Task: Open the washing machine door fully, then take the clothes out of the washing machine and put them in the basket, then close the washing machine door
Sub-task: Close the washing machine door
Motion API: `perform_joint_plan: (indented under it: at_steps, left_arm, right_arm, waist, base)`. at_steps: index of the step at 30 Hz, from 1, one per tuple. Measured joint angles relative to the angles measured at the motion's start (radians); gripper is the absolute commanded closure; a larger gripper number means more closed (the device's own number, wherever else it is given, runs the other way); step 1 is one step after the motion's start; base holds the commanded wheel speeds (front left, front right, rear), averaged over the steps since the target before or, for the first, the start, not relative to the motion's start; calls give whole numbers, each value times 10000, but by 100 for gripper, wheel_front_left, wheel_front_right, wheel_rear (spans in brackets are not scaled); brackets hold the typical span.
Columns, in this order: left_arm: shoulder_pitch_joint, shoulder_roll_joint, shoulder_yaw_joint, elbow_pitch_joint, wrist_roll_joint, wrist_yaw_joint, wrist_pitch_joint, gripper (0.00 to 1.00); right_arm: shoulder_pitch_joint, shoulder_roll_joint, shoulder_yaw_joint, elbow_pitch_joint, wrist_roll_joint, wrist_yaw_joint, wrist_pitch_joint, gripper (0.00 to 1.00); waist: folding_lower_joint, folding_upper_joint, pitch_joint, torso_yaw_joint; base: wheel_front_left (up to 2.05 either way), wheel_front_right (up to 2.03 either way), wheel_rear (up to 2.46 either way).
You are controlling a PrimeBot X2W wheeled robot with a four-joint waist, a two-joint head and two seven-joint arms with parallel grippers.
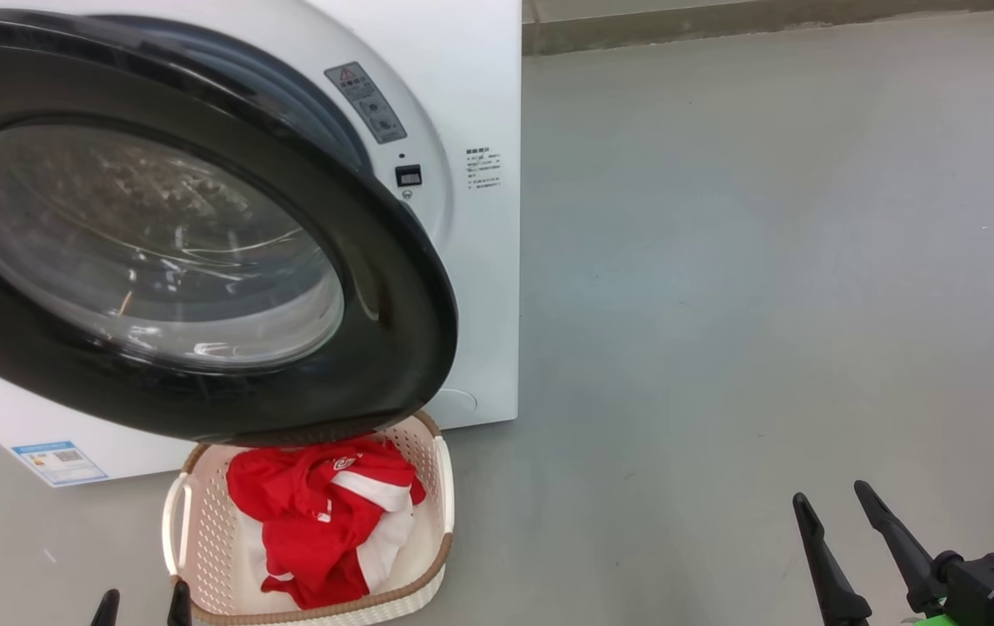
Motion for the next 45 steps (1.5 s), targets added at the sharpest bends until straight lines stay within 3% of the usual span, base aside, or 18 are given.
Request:
perform_joint_plan:
  at_steps: [3,4,5,6,7,8,28,45]
  left_arm:
    - [-6,-12,-6,-46,0,0,0,0]
    - [-8,-13,-13,-71,0,0,0,0]
    - [-15,-15,-31,-94,0,0,0,0]
    - [-18,-17,-56,-107,0,0,0,0]
    - [-19,-19,-81,-113,0,0,0,0]
    - [-19,-19,-81,-113,0,0,0,0]
    - [-833,-332,-1112,-159,-10,0,0,0]
    - [-1684,-347,-1994,-151,-314,0,0,0]
  right_arm:
    - [-3,0,-2,0,0,0,0,0]
    - [-5,0,15,0,2,0,0,13]
    - [-11,0,58,-4,36,0,0,52]
    - [-16,0,81,0,54,0,-2,63]
    - [-43,0,127,6,86,0,0,86]
    - [-43,0,127,6,86,0,0,100]
    - [-3620,38,2295,431,372,0,-2,100]
    - [-5792,-159,2949,1365,546,0,-2,100]
  waist:
    - [0,0,14,66]
    - [0,0,20,97]
    - [0,0,28,136]
    - [0,0,37,178]
    - [0,0,45,225]
    - [0,0,45,225]
    - [-1,1,595,2073]
    - [0,0,1781,3404]
  base:
    - [0,0,0]
    - [0,0,0]
    - [0,0,0]
    - [0,0,0]
    - [0,0,0]
    - [0,0,0]
    - [0,0,0]
    - [0,0,0]
